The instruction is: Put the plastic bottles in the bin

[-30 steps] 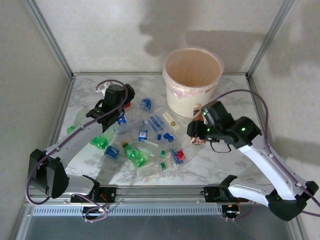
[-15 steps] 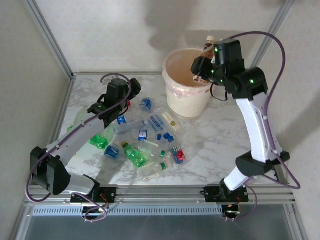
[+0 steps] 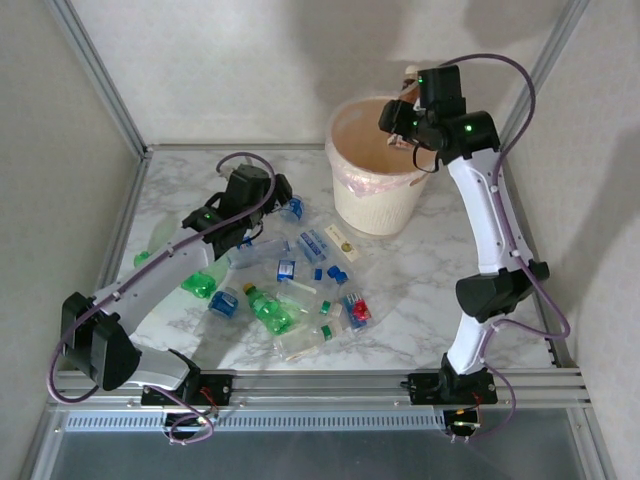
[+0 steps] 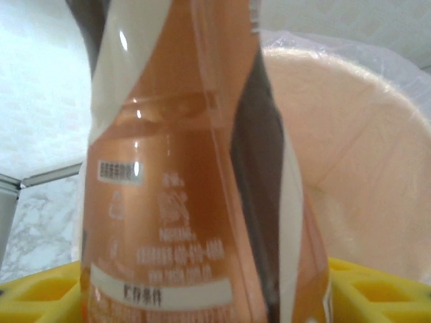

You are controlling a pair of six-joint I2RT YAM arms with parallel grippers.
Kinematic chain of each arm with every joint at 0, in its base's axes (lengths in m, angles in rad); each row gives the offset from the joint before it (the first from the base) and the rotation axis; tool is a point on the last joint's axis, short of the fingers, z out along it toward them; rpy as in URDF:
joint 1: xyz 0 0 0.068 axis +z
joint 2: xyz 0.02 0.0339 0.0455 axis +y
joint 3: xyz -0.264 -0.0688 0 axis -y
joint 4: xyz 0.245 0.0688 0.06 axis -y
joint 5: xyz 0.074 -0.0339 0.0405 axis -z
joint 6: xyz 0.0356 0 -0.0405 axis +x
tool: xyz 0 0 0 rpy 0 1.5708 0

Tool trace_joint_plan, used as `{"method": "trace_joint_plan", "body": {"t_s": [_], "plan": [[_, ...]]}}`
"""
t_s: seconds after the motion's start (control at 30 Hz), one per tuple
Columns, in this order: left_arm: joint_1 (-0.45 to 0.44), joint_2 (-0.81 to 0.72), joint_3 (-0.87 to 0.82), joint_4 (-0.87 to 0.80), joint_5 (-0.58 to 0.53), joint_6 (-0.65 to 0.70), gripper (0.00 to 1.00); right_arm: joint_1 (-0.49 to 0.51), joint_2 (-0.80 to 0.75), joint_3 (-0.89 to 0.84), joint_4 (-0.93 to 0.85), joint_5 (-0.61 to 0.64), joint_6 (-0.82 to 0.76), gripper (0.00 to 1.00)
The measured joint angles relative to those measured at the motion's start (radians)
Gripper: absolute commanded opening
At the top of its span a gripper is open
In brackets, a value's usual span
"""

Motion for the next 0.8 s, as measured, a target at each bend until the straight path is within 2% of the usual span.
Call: {"method": "trace_joint_plan", "body": {"t_s": [0.07, 0.23, 0.4, 0.5, 0.6, 0.67, 0.8], "plan": [[0.0, -0.012, -0.005, -0.002, -0.001, 0.0, 0.86, -0.001, 0.019, -0.002, 0.012, -0.001, -0.016, 0.83], [0.0, -0.036, -0.014, -0.007, -0.003, 0.0, 0.85, -0.001, 0.074, 0.025, 0.019, -0.005, -0.033, 0.85], [0.0, -0.035, -0.014, -0.02, -0.009, 0.0, 0.85, 0.006, 0.069, 0.029, 0.014, -0.01, -0.058, 0.8], [0.0, -0.036, -0.014, -0.022, -0.018, 0.0, 0.85, 0.051, 0.021, 0.002, 0.019, 0.006, -0.102, 0.78], [0.004, -0.037, -0.014, -0.022, -0.024, -0.001, 0.85, 0.189, -0.104, -0.121, 0.046, 0.045, -0.159, 0.77], [0.016, -0.037, -0.014, -0.024, -0.026, -0.003, 0.85, 0.319, -0.198, -0.223, 0.065, 0.063, -0.188, 0.76], [0.068, -0.037, -0.014, -0.033, -0.023, -0.004, 0.84, 0.523, -0.347, -0.433, 0.103, 0.086, -0.206, 0.76]]}}
